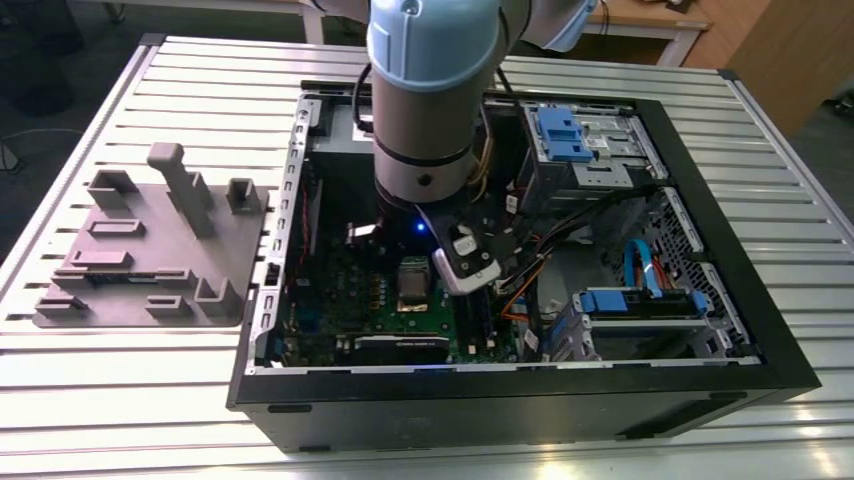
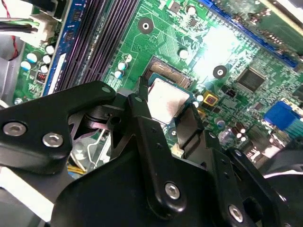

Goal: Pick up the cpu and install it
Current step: 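Place the cpu into insertion slot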

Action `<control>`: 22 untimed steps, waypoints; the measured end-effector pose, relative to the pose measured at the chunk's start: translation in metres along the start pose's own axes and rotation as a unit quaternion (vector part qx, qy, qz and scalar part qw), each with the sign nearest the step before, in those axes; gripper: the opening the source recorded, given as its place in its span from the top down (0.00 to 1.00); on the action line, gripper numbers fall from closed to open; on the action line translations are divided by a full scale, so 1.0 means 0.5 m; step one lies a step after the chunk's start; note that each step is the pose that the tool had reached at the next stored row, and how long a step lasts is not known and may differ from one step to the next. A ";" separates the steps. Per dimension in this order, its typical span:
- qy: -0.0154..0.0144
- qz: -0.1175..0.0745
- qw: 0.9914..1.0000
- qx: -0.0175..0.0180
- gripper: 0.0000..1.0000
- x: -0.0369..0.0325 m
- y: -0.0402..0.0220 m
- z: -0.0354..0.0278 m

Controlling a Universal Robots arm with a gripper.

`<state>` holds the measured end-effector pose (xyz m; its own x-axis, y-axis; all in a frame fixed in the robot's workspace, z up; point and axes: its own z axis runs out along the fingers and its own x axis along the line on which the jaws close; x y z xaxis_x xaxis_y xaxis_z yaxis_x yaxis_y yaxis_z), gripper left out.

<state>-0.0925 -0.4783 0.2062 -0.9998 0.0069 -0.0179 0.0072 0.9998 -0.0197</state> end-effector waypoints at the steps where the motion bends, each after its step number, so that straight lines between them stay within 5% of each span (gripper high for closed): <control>1: 0.000 0.000 1.000 0.000 0.53 0.000 0.000 0.004; 22: 0.000 0.004 1.000 0.000 0.53 0.000 -0.005 0.035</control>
<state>-0.0920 -0.4814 0.1889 -0.9997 0.0140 -0.0177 0.0143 0.9997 -0.0201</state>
